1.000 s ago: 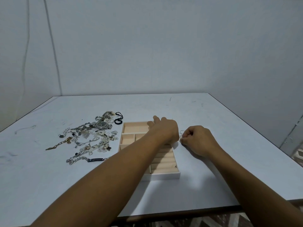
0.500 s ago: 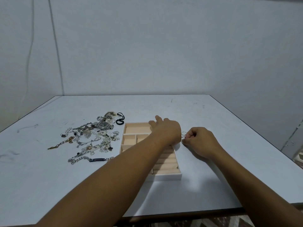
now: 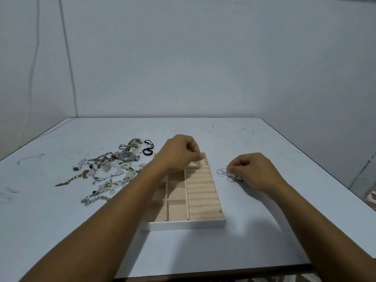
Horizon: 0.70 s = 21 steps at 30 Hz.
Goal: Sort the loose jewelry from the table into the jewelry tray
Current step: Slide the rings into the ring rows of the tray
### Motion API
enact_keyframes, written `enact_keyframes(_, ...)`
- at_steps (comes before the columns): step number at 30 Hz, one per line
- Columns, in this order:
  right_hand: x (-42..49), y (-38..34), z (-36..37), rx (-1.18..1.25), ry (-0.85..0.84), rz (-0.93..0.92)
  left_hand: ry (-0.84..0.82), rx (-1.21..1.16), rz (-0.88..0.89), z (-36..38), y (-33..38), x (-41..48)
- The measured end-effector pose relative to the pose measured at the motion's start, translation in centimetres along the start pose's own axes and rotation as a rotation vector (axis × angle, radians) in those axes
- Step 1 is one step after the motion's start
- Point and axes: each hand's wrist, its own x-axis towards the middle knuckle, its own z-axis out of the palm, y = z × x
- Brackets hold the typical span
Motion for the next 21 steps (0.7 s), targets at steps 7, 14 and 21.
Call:
enact_keyframes(7, 1.1, -2.0, 2.1, 0.008, -0.033, -0.062, 0.046, -0.01, 0.016, -2.1, -2.2, -1.9)
enact_keyframes(14, 1.4, -3.1, 3.5, 0.064, -0.038, -0.179, 0.104, 0.031, 0.038, -1.2, -2.6, -1.9)
enact_keyframes(21, 2.7, -3.4, 4.1, 0.034, -0.023, -0.268, 0.085, 0.122, 0.035, -0.9, -2.7, -2.1)
